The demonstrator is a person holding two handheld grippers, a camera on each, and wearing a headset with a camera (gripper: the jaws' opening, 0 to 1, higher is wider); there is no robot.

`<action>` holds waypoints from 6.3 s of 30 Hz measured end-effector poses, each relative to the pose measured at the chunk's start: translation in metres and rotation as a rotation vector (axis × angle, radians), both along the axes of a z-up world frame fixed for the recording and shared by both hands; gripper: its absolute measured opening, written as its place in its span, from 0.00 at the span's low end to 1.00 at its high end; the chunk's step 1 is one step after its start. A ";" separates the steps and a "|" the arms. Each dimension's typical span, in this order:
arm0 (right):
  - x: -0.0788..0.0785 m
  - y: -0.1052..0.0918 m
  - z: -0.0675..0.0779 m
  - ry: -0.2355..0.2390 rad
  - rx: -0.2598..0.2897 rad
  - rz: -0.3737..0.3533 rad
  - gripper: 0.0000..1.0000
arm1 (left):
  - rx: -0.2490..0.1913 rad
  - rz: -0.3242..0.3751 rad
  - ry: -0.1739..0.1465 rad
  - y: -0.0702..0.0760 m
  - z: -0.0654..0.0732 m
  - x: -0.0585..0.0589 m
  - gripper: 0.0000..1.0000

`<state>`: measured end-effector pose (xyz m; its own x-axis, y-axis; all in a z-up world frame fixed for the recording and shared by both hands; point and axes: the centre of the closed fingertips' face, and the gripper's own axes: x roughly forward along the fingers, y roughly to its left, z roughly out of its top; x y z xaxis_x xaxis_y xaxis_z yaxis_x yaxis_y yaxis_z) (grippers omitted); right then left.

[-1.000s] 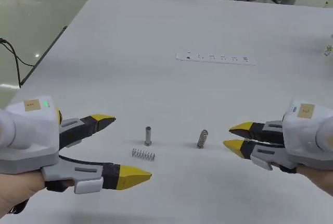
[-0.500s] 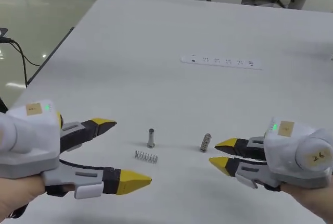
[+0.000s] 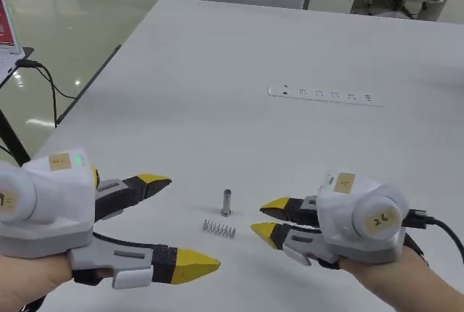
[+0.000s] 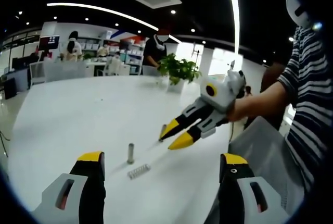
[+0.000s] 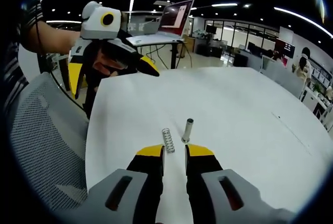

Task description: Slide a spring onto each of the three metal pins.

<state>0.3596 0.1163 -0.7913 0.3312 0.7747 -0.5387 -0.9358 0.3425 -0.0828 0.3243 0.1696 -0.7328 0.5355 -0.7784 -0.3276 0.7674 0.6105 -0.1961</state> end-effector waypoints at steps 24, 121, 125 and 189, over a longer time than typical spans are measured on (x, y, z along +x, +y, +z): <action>0.009 0.032 -0.064 0.072 -0.114 0.040 0.10 | 0.008 0.018 0.025 0.011 -0.009 -0.006 0.87; -0.038 -0.082 0.014 -0.059 -0.117 0.349 0.07 | -0.027 -0.422 0.020 -0.132 -0.037 0.000 0.02; -0.038 -0.083 0.013 -0.053 -0.109 0.346 0.07 | -0.023 -0.431 0.014 -0.133 -0.036 0.000 0.02; -0.045 -0.057 0.051 -0.079 0.007 0.357 0.08 | 0.114 -0.508 -0.032 -0.142 -0.049 -0.007 0.02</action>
